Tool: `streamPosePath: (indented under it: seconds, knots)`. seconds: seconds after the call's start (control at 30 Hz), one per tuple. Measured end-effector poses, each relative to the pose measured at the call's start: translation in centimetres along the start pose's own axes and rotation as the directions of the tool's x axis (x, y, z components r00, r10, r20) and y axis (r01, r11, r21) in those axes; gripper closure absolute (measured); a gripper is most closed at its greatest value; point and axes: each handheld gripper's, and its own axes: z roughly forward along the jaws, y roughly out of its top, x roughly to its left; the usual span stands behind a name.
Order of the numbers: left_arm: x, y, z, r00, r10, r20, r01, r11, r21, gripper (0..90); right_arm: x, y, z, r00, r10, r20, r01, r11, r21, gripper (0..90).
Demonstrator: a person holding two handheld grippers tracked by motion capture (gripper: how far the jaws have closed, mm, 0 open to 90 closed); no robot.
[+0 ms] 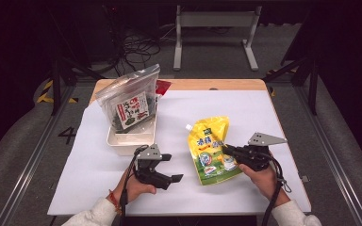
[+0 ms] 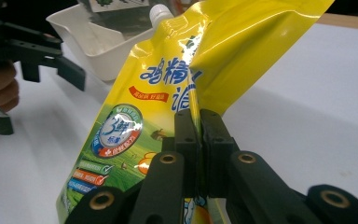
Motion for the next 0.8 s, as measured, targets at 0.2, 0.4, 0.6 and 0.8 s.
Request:
streamPosePath:
  seconds: [0.2, 0.4, 0.6, 0.8]
  knots:
    - [0.3, 1.3, 1.4, 0.9988, -0.035, 0.033, 0.036, 0.9986, -0.038, 14.2, 1.9, 0.3, 0.7, 0.9986, -0.041, -0.032, 0.04, 0.999, -0.029, 86.8]
    - [0.2, 1.9, 2.1, 0.9995, -0.025, 0.017, 0.026, 0.9979, -0.06, 22.6, 3.1, 0.3, 1.4, 0.9962, -0.06, -0.063, 0.055, 0.996, -0.068, 86.5]
    - [0.8, 2.1, 0.9, 0.9982, -0.008, 0.059, 0.017, 0.9884, -0.151, 51.2, 4.8, 0.5, 2.2, 0.9928, -0.093, -0.075, 0.084, 0.99, -0.11, 85.7]
    - [0.6, 2.5, -0.8, 0.9987, 0.049, 0.017, -0.044, 0.978, -0.204, 83.3, 5.2, 0.6, 2.4, 0.9926, -0.105, -0.061, 0.098, 0.989, -0.114, 80.7]
